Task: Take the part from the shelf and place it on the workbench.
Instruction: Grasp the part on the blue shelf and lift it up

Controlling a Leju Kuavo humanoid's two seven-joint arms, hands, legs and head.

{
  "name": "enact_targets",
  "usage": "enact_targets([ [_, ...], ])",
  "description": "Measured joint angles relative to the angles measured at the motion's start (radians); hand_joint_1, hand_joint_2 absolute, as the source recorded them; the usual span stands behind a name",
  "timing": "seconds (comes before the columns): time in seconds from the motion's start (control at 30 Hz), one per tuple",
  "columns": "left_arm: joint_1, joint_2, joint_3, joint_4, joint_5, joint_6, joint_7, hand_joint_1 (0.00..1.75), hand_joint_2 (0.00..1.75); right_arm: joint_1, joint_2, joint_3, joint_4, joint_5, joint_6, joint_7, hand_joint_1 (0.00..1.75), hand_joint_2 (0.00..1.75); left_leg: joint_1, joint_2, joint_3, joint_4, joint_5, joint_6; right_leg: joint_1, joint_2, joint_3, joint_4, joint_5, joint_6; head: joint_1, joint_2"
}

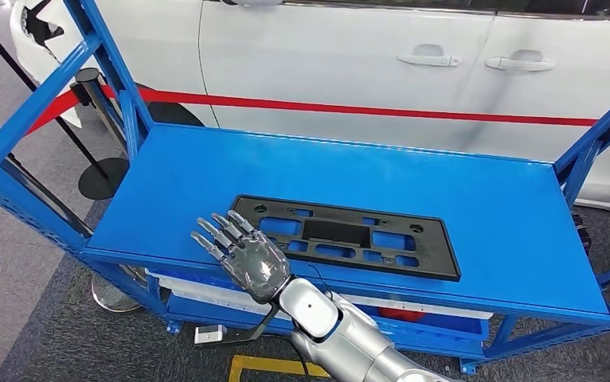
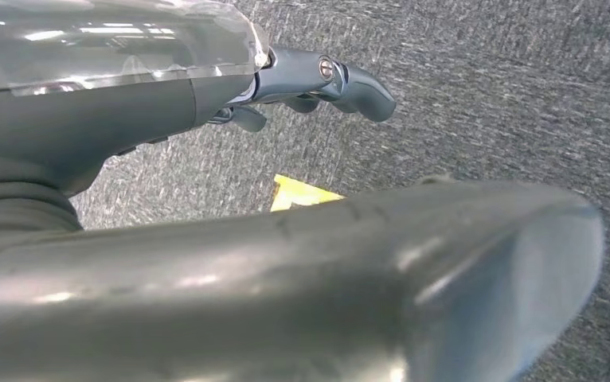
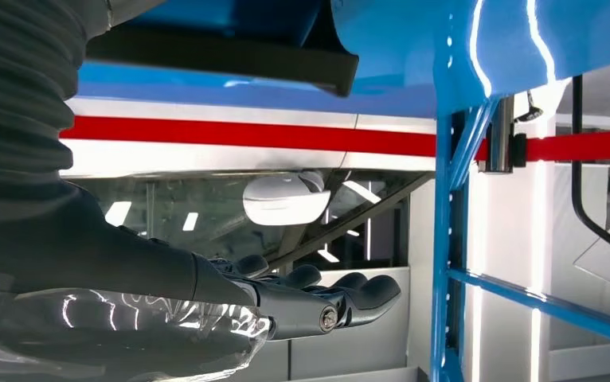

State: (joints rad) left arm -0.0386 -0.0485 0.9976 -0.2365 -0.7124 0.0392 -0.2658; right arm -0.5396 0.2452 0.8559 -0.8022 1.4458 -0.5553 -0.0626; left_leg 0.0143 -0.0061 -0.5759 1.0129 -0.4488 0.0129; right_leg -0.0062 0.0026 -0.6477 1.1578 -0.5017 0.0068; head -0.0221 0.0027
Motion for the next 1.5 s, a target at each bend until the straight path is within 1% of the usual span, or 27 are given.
enact_targets([
  [0.07,-0.001,0.0,0.0,0.0,-0.003,-0.002,-0.002,0.0,0.0,-0.017,0.012,0.004,0.026,0.0,-0.001,0.011,0.0,1.75,-0.003,0.0,-0.001,0.002,-0.002,-0.007,0.005,0.0,0.049,-0.11,0.039,-0.008,-0.001,0.0],
  [0.17,-0.001,0.001,0.0,0.0,-0.009,-0.003,-0.004,0.0,0.0,-0.031,0.027,0.007,0.065,0.003,-0.003,0.034,0.0,1.75,-0.003,0.0,-0.003,-0.001,-0.002,-0.025,0.008,0.003,0.057,-0.135,0.043,-0.02,-0.001,0.0],
  [0.23,-0.002,0.002,0.0,0.0,-0.012,-0.004,-0.005,0.0,0.0,-0.042,0.039,0.007,0.092,0.005,-0.005,0.053,0.0,1.75,-0.001,0.0,-0.01,0.02,-0.02,-0.035,0.004,0.002,0.061,-0.145,0.048,-0.032,-0.002,0.0],
  [0.27,-0.002,0.003,0.0,0.0,-0.015,-0.004,-0.005,0.0,0.0,-0.049,0.045,0.007,0.108,0.005,-0.007,0.062,0.0,1.75,-0.001,0.0,-0.026,0.06,-0.045,-0.04,0.002,0.001,0.064,-0.15,0.051,-0.037,-0.003,0.0],
  [0.33,-0.002,0.004,0.001,0.0,-0.02,-0.006,-0.006,0.0,0.0,-0.063,0.053,0.006,0.144,0.005,-0.01,0.079,0.0,1.75,0.002,0.001,-0.085,0.191,-0.111,-0.048,0.002,0.0,0.065,-0.151,0.051,-0.041,-0.004,0.0],
  [0.37,-0.001,0.004,0.001,0.0,-0.024,-0.006,-0.006,0.0,0.0,-0.068,0.054,0.006,0.163,0.005,-0.011,0.088,0.0,1.75,0.002,0.001,-0.114,0.252,-0.132,-0.051,0.003,-0.001,0.065,-0.15,0.05,-0.042,-0.004,0.0],
  [0.4,-0.001,0.004,0.002,0.0,-0.026,-0.007,-0.006,0.0,0.0,-0.072,0.055,0.004,0.181,0.005,-0.011,0.097,0.0,1.75,0.003,0.001,-0.13,0.284,-0.135,-0.052,0.004,-0.001,0.065,-0.149,0.049,-0.043,-0.004,0.0],
  [0.43,0.0,0.004,0.004,0.0,-0.029,-0.008,-0.006,0.0,0.0,-0.076,0.055,0.002,0.197,0.006,-0.011,0.105,0.0,1.75,0.003,0.001,-0.127,0.274,-0.118,-0.052,0.004,-0.001,0.065,-0.147,0.048,-0.043,-0.004,0.0],
  [0.47,0.0,0.004,0.005,0.0,-0.031,-0.009,-0.005,0.0,0.0,-0.081,0.055,-0.002,0.212,0.008,-0.011,0.114,0.0,1.75,0.003,0.001,-0.103,0.224,-0.084,-0.051,0.004,0.0,0.066,-0.144,0.047,-0.042,-0.004,0.0],
  [0.53,-0.002,0.005,0.006,0.0,-0.034,-0.012,-0.006,0.0,0.0,-0.096,0.054,-0.011,0.239,0.015,-0.012,0.133,0.0,1.75,0.002,0.001,-0.036,0.082,-0.022,-0.047,0.005,0.002,0.066,-0.137,0.041,-0.037,-0.004,0.0],
  [0.6,-0.003,0.006,0.007,0.001,-0.039,-0.013,-0.006,0.0,0.0,-0.112,0.053,-0.022,0.264,0.025,-0.012,0.155,0.0,1.75,-0.001,0.0,-0.003,0.011,-0.006,-0.037,0.008,0.004,0.063,-0.131,0.039,-0.028,-0.003,0.0],
  [0.73,-0.003,0.006,0.008,0.001,-0.05,-0.017,-0.006,0.0,0.0,-0.134,0.038,-0.045,0.311,0.056,-0.011,0.221,0.0,1.75,0.001,-0.001,-0.002,0.001,0.0,-0.011,0.009,0.003,0.056,-0.118,0.028,-0.009,-0.002,0.0],
  [0.8,-0.004,0.006,0.009,0.001,-0.053,-0.018,-0.006,0.0,0.0,-0.144,0.023,-0.061,0.334,0.069,-0.01,0.255,0.0,1.75,0.004,0.001,-0.002,-0.004,0.005,0.001,0.006,0.003,0.017,-0.034,-0.023,0.0,-0.002,0.0],
  [0.87,-0.004,0.006,0.01,0.001,-0.058,-0.017,-0.007,0.0,0.0,-0.151,0.004,-0.077,0.355,0.078,-0.012,0.285,0.0,1.75,0.004,0.001,-0.003,-0.004,0.005,0.005,0.004,0.002,-0.049,0.101,-0.082,0.005,-0.002,0.0],
  [0.9,-0.004,0.007,0.012,0.001,-0.06,-0.018,-0.007,0.0,0.0,-0.153,-0.004,-0.086,0.363,0.082,-0.013,0.298,0.0,1.75,0.003,0.001,-0.002,-0.003,0.005,0.005,0.002,0.002,-0.071,0.144,-0.091,0.007,-0.002,0.0],
  [0.93,-0.003,0.007,0.013,0.001,-0.063,-0.018,-0.008,0.0,0.0,-0.156,-0.015,-0.097,0.371,0.085,-0.015,0.312,0.0,1.75,0.003,0.001,-0.001,-0.003,0.005,0.005,0.002,0.002,-0.076,0.15,-0.08,0.007,-0.002,0.0],
  [0.97,-0.004,0.006,0.014,0.002,-0.065,-0.018,-0.008,0.0,0.0,-0.16,-0.023,-0.108,0.378,0.087,-0.017,0.324,0.0,1.75,0.003,0.0,0.0,-0.002,0.004,0.005,0.001,0.002,-0.059,0.113,-0.051,0.005,-0.002,0.0],
  [1.07,-0.005,0.005,0.015,0.003,-0.072,-0.022,-0.012,0.0,0.0,-0.175,-0.052,-0.151,0.393,0.093,-0.026,0.359,0.0,1.75,0.0,-0.002,0.004,-0.001,0.001,-0.001,0.006,0.001,0.039,-0.093,0.04,-0.008,-0.002,0.0],
  [1.1,-0.005,0.005,0.015,0.003,-0.075,-0.022,-0.014,0.0,0.0,-0.179,-0.061,-0.166,0.396,0.094,-0.03,0.367,0.0,1.75,-0.001,-0.002,0.004,-0.001,0.001,-0.005,0.009,0.001,0.055,-0.129,0.049,-0.011,-0.003,0.0],
  [1.17,-0.005,0.005,0.016,0.003,-0.08,-0.024,-0.017,0.0,0.0,-0.182,-0.079,-0.194,0.401,0.097,-0.039,0.378,0.01,1.75,-0.003,-0.003,0.003,-0.003,0.002,-0.015,0.012,0.001,0.057,-0.141,0.052,-0.015,-0.003,0.0],
  [1.23,-0.005,0.006,0.018,0.003,-0.083,-0.026,-0.019,0.0,0.0,-0.185,-0.097,-0.223,0.404,0.1,-0.05,0.386,0.81,1.75,-0.003,-0.002,0.002,0.005,-0.008,-0.024,0.005,0.001,0.062,-0.15,0.058,-0.024,-0.004,0.0],
  [1.3,-0.005,0.007,0.021,0.003,-0.085,-0.029,-0.02,0.0,0.0,-0.187,-0.111,-0.253,0.407,0.103,-0.057,0.392,1.68,1.75,-0.002,0.0,-0.027,0.075,-0.055,-0.031,-0.002,-0.001,0.066,-0.159,0.064,-0.034,-0.008,0.0],
  [1.37,-0.005,0.007,0.024,0.003,-0.086,-0.031,-0.02,0.0,0.0,-0.183,-0.124,-0.28,0.411,0.105,-0.062,0.39,1.74,1.75,0.0,0.001,-0.086,0.208,-0.12,-0.038,-0.001,-0.001,0.064,-0.159,0.065,-0.036,-0.011,0.0],
  [1.4,-0.004,0.007,0.024,0.003,-0.086,-0.031,-0.021,0.0,0.0,-0.18,-0.129,-0.292,0.413,0.106,-0.065,0.387,1.74,1.75,0.001,0.001,-0.109,0.259,-0.137,-0.041,0.0,-0.001,0.063,-0.159,0.065,-0.036,-0.011,0.0],
  [1.43,-0.003,0.007,0.025,0.003,-0.087,-0.031,-0.021,0.0,0.0,-0.178,-0.133,-0.302,0.415,0.108,-0.067,0.385,1.74,1.75,0.002,0.001,-0.117,0.277,-0.135,-0.043,0.0,-0.001,0.063,-0.158,0.064,-0.036,-0.011,0.0],
  [1.47,-0.003,0.007,0.026,0.003,-0.087,-0.031,-0.021,0.0,0.0,-0.176,-0.136,-0.311,0.417,0.109,-0.068,0.383,1.74,1.75,0.003,0.001,-0.104,0.253,-0.112,-0.044,0.0,-0.001,0.063,-0.156,0.064,-0.035,-0.011,0.0],
  [1.5,-0.003,0.007,0.026,0.003,-0.087,-0.031,-0.022,0.0,0.0,-0.174,-0.139,-0.319,0.418,0.109,-0.069,0.382,1.75,1.75,0.005,0.001,-0.074,0.192,-0.076,-0.044,0.0,-0.001,0.064,-0.154,0.063,-0.033,-0.011,0.0],
])
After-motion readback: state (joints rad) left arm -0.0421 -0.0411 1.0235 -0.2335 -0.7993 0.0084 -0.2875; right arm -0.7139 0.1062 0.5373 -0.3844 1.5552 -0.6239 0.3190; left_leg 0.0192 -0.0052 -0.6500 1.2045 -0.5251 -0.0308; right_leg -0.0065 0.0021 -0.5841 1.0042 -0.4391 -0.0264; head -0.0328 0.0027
